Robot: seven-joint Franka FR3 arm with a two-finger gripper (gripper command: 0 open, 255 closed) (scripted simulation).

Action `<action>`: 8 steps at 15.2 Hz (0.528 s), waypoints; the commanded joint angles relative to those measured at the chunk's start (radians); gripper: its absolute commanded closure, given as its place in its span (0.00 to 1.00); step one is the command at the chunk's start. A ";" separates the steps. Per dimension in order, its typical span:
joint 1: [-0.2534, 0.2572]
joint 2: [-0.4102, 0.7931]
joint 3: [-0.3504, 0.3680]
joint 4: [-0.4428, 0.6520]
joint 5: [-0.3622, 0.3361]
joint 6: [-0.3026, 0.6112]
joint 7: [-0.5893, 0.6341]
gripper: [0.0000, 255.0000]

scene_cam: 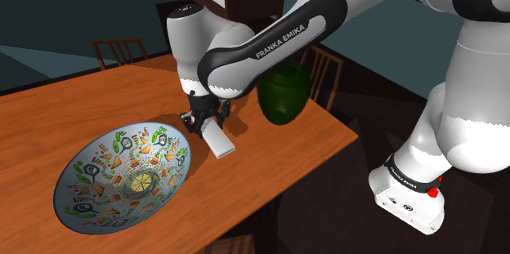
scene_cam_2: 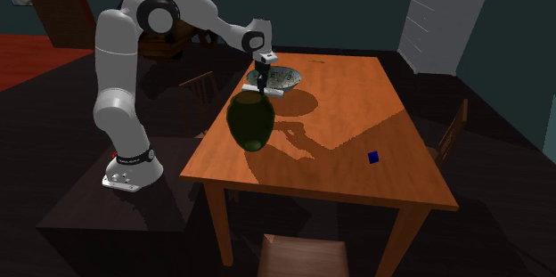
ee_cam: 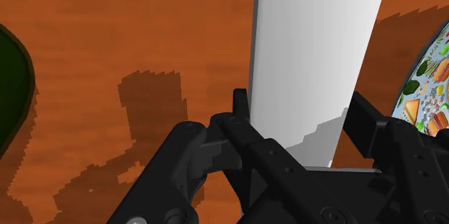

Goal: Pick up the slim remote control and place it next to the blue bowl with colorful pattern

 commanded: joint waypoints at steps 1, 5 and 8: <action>0.002 0.012 -0.002 -0.013 -0.006 0.026 0.004 1.00; 0.006 0.042 -0.007 -0.029 -0.018 0.070 0.012 1.00; 0.009 0.065 -0.012 -0.039 -0.027 0.102 0.018 1.00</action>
